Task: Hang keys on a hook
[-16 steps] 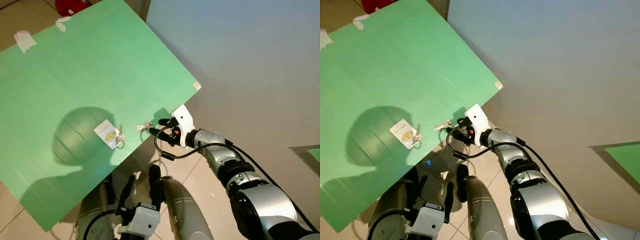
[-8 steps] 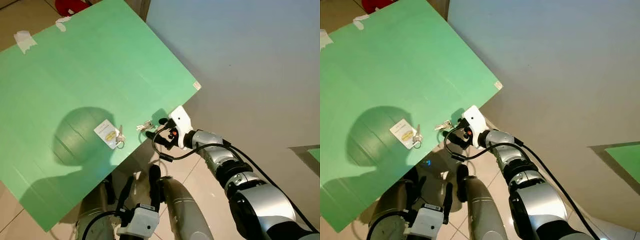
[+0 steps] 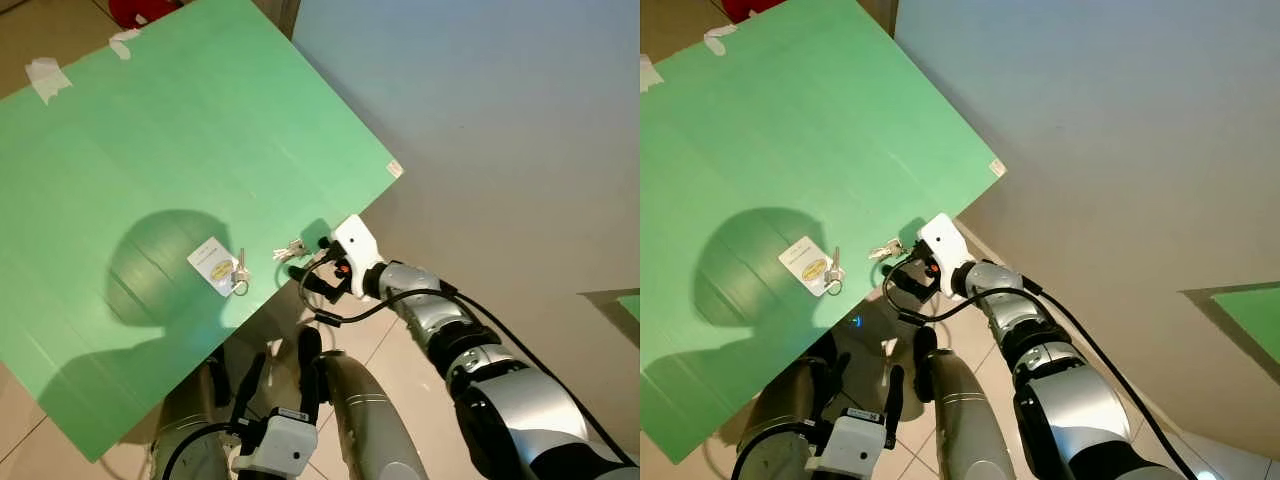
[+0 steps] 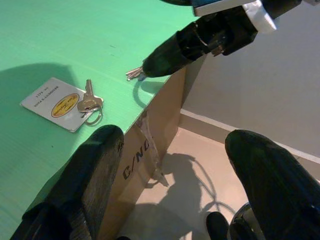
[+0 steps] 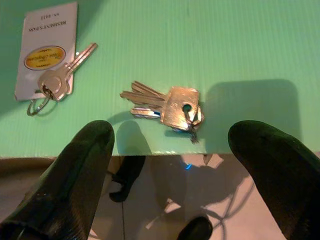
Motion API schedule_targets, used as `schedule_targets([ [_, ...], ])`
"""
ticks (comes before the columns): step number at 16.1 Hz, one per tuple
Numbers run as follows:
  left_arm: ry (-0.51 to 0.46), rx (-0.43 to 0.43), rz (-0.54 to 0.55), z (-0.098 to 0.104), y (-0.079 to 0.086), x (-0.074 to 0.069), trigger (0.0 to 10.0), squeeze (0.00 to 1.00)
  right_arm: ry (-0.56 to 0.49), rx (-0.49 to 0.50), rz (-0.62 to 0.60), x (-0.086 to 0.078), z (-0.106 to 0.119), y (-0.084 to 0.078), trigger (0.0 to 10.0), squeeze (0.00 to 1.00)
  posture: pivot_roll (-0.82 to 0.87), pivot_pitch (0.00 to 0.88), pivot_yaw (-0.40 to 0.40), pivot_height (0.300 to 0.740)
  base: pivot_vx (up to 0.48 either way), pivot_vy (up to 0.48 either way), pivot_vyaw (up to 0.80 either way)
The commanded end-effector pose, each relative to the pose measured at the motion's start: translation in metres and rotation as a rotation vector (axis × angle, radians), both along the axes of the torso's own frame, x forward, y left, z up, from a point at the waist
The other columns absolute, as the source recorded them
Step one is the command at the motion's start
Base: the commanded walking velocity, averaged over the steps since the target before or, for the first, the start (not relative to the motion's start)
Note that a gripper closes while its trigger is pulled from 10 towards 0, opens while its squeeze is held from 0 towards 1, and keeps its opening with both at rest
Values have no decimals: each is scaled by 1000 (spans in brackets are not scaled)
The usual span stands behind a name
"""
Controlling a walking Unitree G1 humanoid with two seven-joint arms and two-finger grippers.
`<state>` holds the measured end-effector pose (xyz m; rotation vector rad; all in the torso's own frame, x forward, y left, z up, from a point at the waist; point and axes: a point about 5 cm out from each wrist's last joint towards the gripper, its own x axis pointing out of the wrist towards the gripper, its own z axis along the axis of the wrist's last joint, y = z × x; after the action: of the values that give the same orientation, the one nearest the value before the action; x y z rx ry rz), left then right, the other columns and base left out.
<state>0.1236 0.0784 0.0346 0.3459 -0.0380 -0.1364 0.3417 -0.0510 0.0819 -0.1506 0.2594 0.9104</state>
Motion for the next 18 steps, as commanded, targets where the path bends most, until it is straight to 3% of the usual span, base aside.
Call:
schedule_targets([
  [1, 75, -1, -15, -9, -8, -17, 10000, 0, 34, -19, -22, -4, -11, -6, 10000, 0, -115, 539, -312, 740, 0, 0, 0],
  [3, 74, 1, -13, -9, -7, -16, 10000, 0, 35, -12, -35, -4, -10, -4, 10000, 0, -114, 538, -313, 740, 0, 0, 0],
  [4, 74, 2, -13, -10, -7, -16, 10000, 0, 32, -7, -41, -4, -10, -4, 0, 0, -114, 538, -313, 740, 0, 0, 0],
  [18, 63, 12, -15, -11, -7, -14, 10000, 0, 32, 3, -52, -7, -15, -14, 0, 0, -117, 522, -309, 740, 0, 0, 0],
])
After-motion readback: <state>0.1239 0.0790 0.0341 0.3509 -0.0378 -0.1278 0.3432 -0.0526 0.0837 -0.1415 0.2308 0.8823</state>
